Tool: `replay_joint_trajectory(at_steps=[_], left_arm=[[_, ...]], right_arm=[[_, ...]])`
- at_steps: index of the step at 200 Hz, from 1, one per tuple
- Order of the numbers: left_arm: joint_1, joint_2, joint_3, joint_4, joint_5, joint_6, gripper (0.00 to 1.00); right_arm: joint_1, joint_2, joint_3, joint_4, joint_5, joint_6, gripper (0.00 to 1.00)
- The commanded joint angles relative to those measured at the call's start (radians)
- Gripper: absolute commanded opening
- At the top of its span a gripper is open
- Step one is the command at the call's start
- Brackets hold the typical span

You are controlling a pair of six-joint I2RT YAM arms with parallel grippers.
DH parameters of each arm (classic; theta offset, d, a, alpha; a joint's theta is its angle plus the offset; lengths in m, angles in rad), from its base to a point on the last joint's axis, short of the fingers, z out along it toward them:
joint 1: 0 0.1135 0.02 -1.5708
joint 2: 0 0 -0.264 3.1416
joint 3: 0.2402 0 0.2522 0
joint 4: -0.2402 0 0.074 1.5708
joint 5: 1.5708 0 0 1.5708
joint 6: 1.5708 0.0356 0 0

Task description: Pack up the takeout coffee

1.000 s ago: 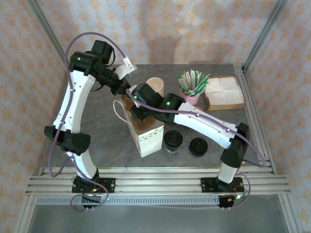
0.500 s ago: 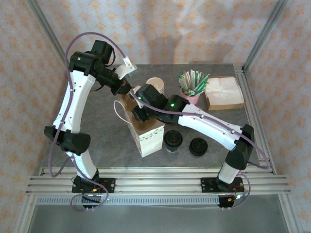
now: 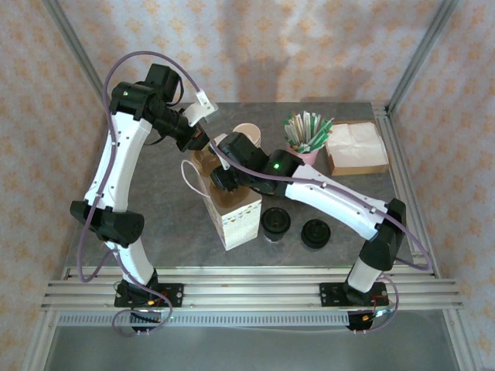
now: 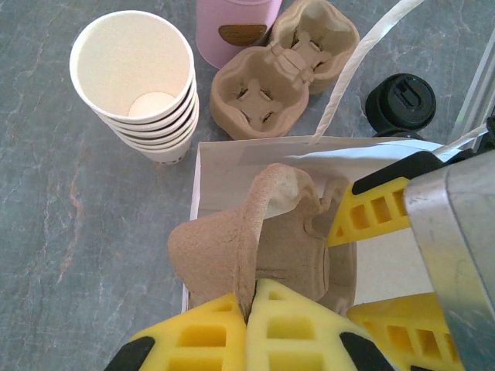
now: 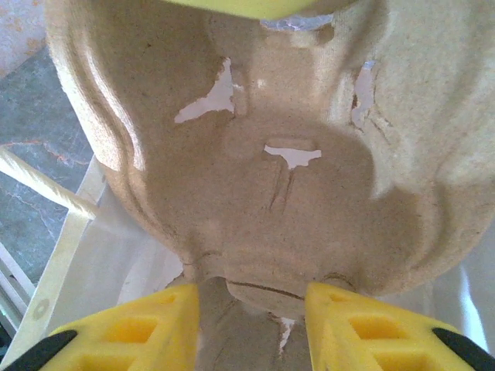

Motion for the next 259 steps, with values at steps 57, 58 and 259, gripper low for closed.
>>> replay_joint_trajectory(at_steps=[57, 58, 259], left_arm=[[0.0, -0.001, 0.03, -0.007, 0.023, -0.001, 0.05], [0.0, -0.001, 0.03, -0.007, 0.023, -0.001, 0.05], [0.0, 0.004, 0.046, -0.011, 0.032, -0.013, 0.05]], right_arm=[[-0.001, 0.044, 0.031, -0.042, 0.095, 0.033, 0.43], [-0.001, 0.044, 0.031, -0.042, 0.095, 0.035, 0.43], [0.065, 0.04, -0.089, 0.142, 0.283, 0.068, 0.47]])
